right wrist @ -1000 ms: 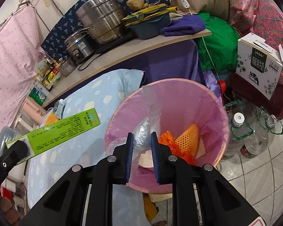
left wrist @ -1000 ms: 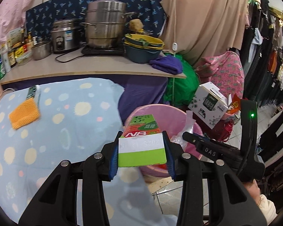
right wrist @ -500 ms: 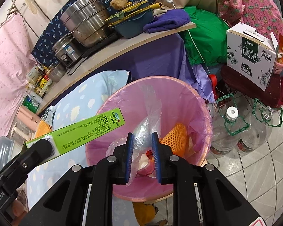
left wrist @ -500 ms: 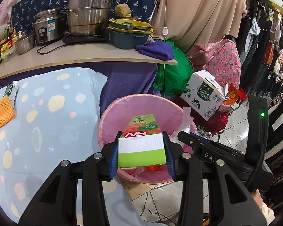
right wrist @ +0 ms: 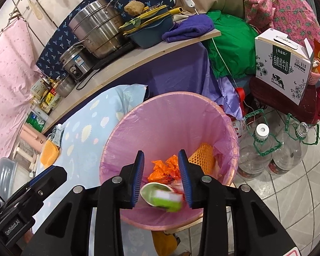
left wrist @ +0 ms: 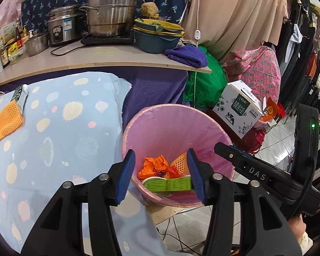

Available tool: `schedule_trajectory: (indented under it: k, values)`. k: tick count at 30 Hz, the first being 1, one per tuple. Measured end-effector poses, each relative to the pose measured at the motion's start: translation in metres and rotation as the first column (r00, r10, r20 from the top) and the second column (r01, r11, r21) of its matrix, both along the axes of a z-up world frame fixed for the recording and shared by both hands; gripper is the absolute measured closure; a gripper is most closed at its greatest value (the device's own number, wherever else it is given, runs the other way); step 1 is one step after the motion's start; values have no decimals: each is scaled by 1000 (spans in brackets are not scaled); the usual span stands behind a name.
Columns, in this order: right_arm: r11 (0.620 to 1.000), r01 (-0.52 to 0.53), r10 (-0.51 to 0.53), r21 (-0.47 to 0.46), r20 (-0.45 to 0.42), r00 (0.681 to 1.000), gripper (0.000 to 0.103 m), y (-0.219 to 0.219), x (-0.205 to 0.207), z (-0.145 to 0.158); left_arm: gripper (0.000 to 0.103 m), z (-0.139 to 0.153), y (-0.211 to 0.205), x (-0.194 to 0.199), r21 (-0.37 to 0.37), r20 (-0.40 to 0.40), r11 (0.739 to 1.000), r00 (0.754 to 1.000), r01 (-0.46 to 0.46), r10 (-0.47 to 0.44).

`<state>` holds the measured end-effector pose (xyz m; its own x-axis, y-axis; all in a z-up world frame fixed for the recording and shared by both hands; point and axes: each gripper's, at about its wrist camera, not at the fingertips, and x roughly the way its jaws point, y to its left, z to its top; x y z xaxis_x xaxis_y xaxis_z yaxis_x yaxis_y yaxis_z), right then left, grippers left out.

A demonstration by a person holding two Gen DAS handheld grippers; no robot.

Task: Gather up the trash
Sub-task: 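Drop the wasabi box from the left tool into the bin while the right tool drops the clear bag, then grasp the orange foam sheet with the right tool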

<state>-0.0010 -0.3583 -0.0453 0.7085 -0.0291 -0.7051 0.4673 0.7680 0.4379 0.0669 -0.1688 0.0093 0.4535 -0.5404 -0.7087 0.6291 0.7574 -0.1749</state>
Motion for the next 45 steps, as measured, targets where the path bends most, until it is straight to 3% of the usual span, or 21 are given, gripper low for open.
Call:
schedule_trajectory:
  k: [16, 20, 29, 36, 45]
  values:
    - [997, -70, 70, -21, 7, 998, 70, 31, 14, 13, 48, 4, 38, 9, -16, -1, 996, 996, -89, 89]
    - [994, -106, 106, -32, 7, 994, 70, 47, 22, 17, 42, 4, 56, 14, -24, -4, 991, 991, -132, 132]
    - [977, -208, 208, -50, 0, 978, 70, 95, 51, 24, 41, 3, 110, 26, -36, -17, 970, 971, -239, 239]
    - [950, -306, 306, -61, -13, 952, 70, 143, 81, 27, 37, -4, 168, 43, -21, -33, 929, 929, -370, 369]
    - [893, -444, 444, -76, -28, 896, 70, 217, 140, 24, 33, -17, 260, 75, -14, -69, 830, 828, -558, 556]
